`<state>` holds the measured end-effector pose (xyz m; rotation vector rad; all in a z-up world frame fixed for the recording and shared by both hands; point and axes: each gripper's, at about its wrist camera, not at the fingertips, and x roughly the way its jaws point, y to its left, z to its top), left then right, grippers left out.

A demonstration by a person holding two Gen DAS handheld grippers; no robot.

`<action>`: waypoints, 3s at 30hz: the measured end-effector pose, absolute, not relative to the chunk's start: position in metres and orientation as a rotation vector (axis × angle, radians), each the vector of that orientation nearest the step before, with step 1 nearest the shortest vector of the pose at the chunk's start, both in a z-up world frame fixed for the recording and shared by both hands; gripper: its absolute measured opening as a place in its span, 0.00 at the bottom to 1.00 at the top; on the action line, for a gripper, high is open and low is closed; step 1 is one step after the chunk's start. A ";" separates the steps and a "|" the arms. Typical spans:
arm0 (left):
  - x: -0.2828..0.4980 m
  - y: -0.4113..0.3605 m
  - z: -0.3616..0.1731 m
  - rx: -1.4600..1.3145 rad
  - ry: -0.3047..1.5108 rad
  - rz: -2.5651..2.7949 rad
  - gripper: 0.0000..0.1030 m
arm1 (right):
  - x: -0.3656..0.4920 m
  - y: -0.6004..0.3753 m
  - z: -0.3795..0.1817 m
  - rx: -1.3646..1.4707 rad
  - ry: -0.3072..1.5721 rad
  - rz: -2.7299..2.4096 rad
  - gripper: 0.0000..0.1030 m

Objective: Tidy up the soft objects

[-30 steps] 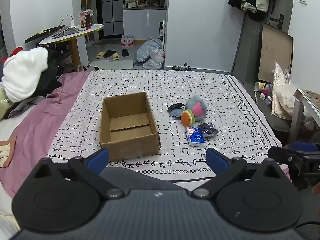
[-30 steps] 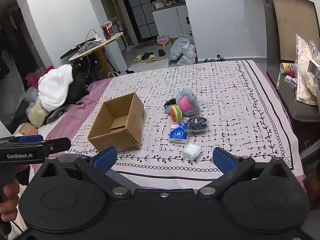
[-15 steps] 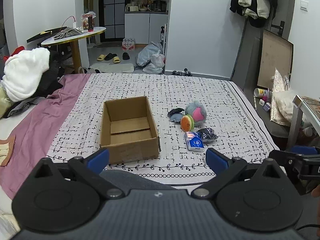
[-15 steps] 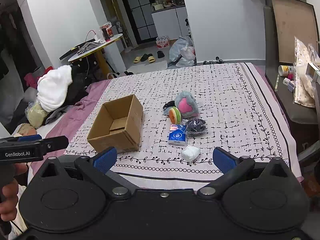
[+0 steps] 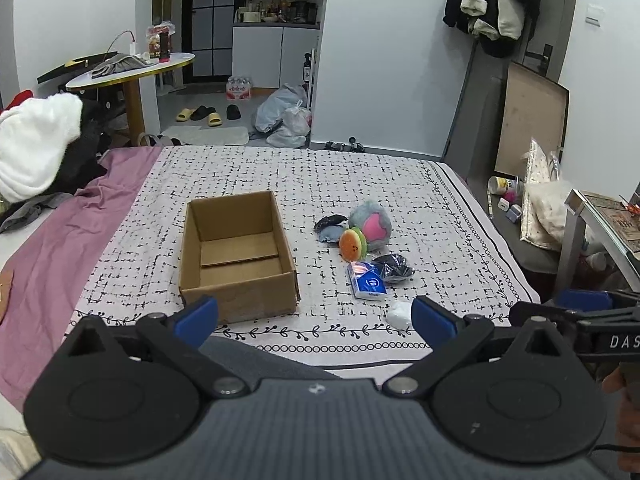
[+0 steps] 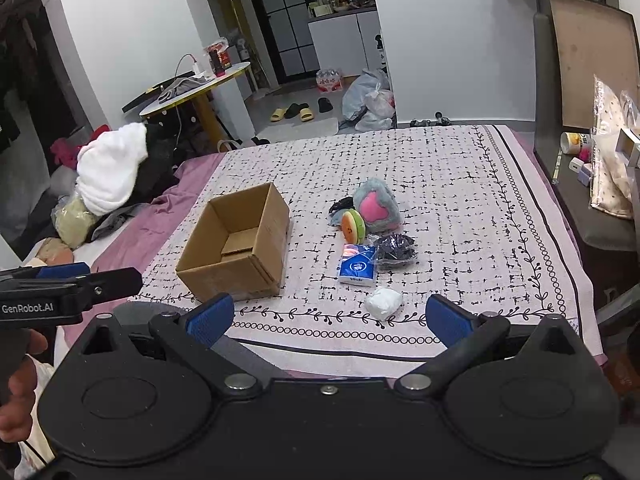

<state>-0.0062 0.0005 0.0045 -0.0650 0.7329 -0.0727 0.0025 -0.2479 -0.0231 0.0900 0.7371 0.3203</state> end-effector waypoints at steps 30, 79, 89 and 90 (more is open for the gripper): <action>-0.007 0.001 0.001 -0.070 0.735 -0.060 0.99 | 0.003 -0.249 -0.026 0.097 0.750 0.317 1.00; 0.112 -0.038 -0.075 -0.101 0.900 -0.102 0.90 | 0.099 -0.281 -0.108 0.224 0.883 0.298 0.92; 0.148 -0.051 -0.106 -0.124 0.963 -0.145 0.70 | 0.134 -0.285 -0.145 0.308 0.969 0.298 0.78; 0.152 -0.053 -0.110 -0.127 0.967 -0.146 0.67 | 0.139 -0.285 -0.149 0.317 0.976 0.301 0.75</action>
